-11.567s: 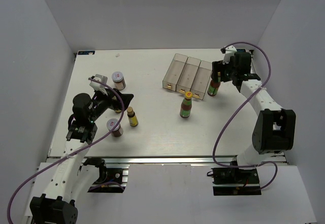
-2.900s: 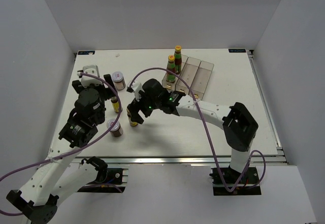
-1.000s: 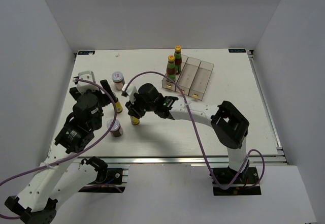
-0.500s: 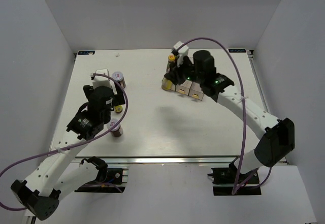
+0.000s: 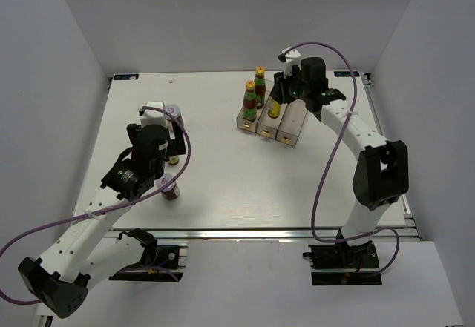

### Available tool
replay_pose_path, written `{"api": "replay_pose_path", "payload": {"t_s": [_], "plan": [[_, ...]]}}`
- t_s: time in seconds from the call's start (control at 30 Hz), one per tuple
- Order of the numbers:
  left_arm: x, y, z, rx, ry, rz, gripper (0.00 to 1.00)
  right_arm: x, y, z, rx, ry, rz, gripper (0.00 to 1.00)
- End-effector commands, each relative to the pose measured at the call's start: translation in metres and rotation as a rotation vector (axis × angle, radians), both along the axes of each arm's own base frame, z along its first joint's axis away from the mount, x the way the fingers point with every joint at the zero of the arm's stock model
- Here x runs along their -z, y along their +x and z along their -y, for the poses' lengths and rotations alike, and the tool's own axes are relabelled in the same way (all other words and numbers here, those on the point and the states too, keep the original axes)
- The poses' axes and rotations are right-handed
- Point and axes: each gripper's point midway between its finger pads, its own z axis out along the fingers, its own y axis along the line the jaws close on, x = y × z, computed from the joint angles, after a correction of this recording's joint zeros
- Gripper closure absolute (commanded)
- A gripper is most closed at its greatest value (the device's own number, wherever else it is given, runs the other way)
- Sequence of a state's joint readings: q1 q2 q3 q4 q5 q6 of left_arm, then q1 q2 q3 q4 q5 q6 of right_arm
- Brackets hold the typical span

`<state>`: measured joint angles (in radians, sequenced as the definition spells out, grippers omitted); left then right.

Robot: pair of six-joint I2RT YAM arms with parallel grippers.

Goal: Organize the condiment bottles

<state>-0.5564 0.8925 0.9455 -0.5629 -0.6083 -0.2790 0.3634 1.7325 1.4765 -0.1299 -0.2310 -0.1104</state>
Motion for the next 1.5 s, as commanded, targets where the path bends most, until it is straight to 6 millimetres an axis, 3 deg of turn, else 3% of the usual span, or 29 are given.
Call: {"api": "replay_pose_path", "payload": {"t_s": [0.0,0.03,0.27,0.3,0.33,0.4,0.47,0.5,0.57,0.7,0.97,1.0,1.13,1.2,1.23,1.33,1.47], "plan": [[-0.017,-0.002,-0.002,0.005,-0.007,0.031,0.02,-0.059,0.033,0.003,0.027,0.045,0.17,1.0],[-0.017,-0.002,-0.002,0.006,-0.006,0.033,0.02,-0.049,0.042,0.004,0.038,0.038,0.156,1.0],[-0.013,-0.003,-0.002,0.013,0.004,0.025,0.02,-0.033,0.078,0.001,0.073,0.03,0.15,1.0],[-0.013,-0.003,-0.003,0.011,0.005,0.023,0.02,-0.023,0.085,0.003,0.087,0.021,0.139,1.0],[-0.011,-0.004,-0.003,0.015,0.008,0.019,0.02,-0.028,0.091,0.002,0.096,0.023,0.154,1.0],[-0.009,-0.004,-0.002,0.015,0.009,0.013,0.02,-0.015,0.103,0.005,0.126,-0.002,0.146,1.0],[-0.007,-0.004,-0.001,0.02,0.006,0.008,0.02,-0.018,0.113,0.007,0.145,-0.009,0.159,1.0],[-0.006,-0.005,-0.001,0.021,0.008,0.004,0.02,-0.007,0.119,0.01,0.155,-0.016,0.143,1.0],[-0.007,-0.005,0.0,0.026,0.003,0.003,0.02,-0.008,0.125,0.011,0.165,-0.018,0.143,1.0],[-0.005,-0.005,0.002,0.037,-0.004,-0.003,0.02,0.011,0.135,0.017,0.178,-0.033,0.118,1.0],[0.006,-0.002,0.014,0.065,-0.031,-0.041,0.02,0.032,0.139,0.017,0.168,-0.031,0.076,1.0],[0.007,-0.002,0.015,0.066,-0.032,-0.046,0.02,0.034,0.138,0.016,0.16,-0.029,0.07,0.97],[0.016,0.001,0.018,0.062,-0.031,-0.081,0.02,0.037,0.133,0.016,0.145,-0.034,0.049,0.57],[0.018,0.002,0.021,0.065,-0.043,-0.093,0.02,0.036,0.131,0.017,0.147,-0.036,0.044,0.47],[0.016,0.003,0.022,0.064,-0.05,-0.091,0.02,0.039,0.129,0.018,0.149,-0.038,0.036,0.36],[0.013,0.006,0.025,0.056,-0.073,-0.088,0.02,0.032,0.119,0.024,0.152,-0.032,0.024,0.23],[0.016,0.012,0.02,0.015,-0.079,-0.107,0.02,-0.003,0.099,0.049,0.185,0.016,0.056,0.14]]}}
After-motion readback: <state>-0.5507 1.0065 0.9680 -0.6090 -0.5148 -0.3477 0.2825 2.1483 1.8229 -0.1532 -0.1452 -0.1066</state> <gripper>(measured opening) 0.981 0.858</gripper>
